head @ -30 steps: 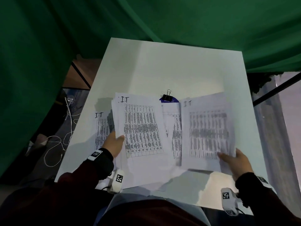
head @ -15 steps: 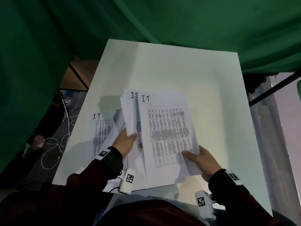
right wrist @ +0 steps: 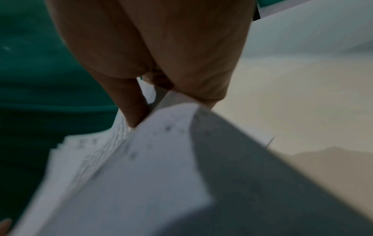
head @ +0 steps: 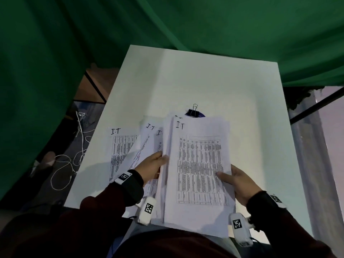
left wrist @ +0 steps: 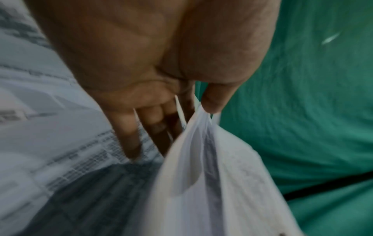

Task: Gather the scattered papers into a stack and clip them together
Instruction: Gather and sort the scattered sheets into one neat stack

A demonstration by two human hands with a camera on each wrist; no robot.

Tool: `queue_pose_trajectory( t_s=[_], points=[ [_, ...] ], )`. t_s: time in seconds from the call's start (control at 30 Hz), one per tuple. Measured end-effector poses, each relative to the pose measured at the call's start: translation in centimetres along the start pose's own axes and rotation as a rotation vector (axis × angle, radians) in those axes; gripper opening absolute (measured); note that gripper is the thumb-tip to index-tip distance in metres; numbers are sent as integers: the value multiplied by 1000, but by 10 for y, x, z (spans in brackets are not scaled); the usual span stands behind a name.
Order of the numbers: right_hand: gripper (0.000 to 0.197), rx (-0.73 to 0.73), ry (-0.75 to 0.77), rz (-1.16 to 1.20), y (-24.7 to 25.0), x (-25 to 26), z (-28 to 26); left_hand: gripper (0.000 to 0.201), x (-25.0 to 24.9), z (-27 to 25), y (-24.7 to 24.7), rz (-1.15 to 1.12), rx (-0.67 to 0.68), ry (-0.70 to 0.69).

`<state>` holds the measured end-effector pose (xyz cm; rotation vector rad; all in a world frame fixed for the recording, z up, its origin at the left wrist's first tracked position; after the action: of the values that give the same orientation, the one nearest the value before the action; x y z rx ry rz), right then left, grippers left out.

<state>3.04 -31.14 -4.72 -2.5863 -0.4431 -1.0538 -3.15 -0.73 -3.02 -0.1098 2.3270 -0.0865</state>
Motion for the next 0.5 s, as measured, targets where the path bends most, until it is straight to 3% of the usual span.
queue_pose_trajectory(
  t_s=[0.07, 0.13, 0.17, 0.3, 0.37, 0.43, 0.5],
  points=[
    [31, -118, 23, 4, 8, -1, -2, 30, 9, 7, 24, 269, -231, -9],
    [28, -185, 29, 29, 16, -3, -4, 49, 20, 11, 52, 588, -484, 35],
    [28, -192, 28, 35, 18, -4, -7, 60, 28, 13, 64, 677, -531, 86],
    [27, -212, 13, 24, 25, -13, -16, 82, 54, 14, 84, 862, -465, 175],
    [28, -217, 7, 27, 25, -18, -20, 85, 62, 17, 87, 788, -479, 159],
    [27, -219, 4, 40, 25, -21, -22, 84, 64, 20, 88, 706, -480, 165],
    [28, -218, 0, 47, 25, -25, -22, 69, 62, 23, 91, 679, -446, 190]
  ],
)
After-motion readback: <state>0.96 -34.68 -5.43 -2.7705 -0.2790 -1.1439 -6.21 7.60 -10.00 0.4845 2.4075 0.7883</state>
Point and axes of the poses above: each hand's wrist, its own z-axis towards the middle knuckle, its own y-axis out of the back of the hand, x = y × z, the point moved 2 cm from there along z, towards the middle knuckle, and after that the axes turned 6 degrees about x, right-handed, at the moved point
